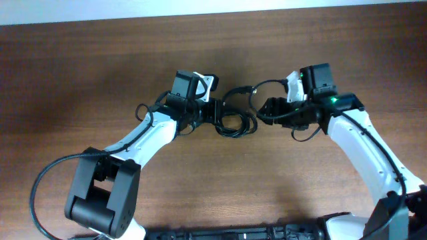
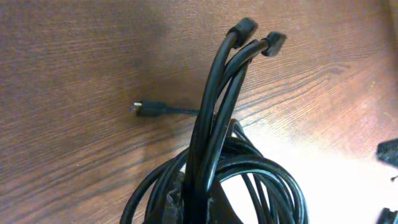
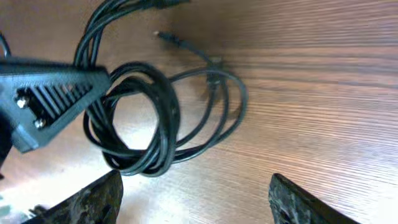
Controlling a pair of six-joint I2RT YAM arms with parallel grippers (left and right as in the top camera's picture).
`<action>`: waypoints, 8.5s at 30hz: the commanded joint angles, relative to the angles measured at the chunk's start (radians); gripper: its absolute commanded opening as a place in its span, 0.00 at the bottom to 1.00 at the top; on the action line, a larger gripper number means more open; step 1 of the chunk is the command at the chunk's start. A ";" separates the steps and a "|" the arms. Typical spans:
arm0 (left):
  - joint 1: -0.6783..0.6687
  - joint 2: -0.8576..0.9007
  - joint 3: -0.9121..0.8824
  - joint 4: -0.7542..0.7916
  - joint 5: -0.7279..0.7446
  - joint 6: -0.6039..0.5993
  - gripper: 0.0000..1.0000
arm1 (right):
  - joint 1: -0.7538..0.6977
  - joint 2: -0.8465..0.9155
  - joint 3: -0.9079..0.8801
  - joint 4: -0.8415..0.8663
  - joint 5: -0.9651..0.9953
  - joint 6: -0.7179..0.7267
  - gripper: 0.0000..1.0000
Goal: Untangle cables
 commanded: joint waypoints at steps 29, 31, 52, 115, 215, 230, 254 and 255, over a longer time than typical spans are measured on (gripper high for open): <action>0.008 -0.016 0.008 -0.042 0.029 -0.041 0.00 | 0.118 0.239 -0.012 0.166 -0.156 -0.008 0.30; 0.008 -0.016 0.008 -0.026 0.055 -0.044 0.00 | 0.118 0.239 -0.012 0.165 -0.185 -0.002 0.27; 0.067 -0.016 0.008 -0.014 0.261 -0.056 0.36 | 0.118 0.239 -0.012 0.172 -0.163 0.005 0.04; -0.080 -0.040 0.019 -0.232 -0.124 0.997 0.79 | 0.117 0.239 -0.012 0.175 0.045 0.005 0.04; 0.080 -0.091 0.004 -0.384 -0.153 -0.487 0.52 | 0.117 0.239 -0.012 0.092 0.152 0.006 0.04; -0.045 0.120 0.004 -0.082 -0.109 -0.577 0.40 | 0.117 0.239 -0.012 0.092 0.152 0.006 0.04; -0.106 0.121 0.005 -0.094 -0.113 -0.576 0.00 | 0.117 0.239 -0.012 0.084 0.153 0.005 0.04; -0.094 0.117 0.006 -0.093 -0.093 -0.576 0.00 | 0.117 0.239 -0.012 0.077 0.154 0.005 0.04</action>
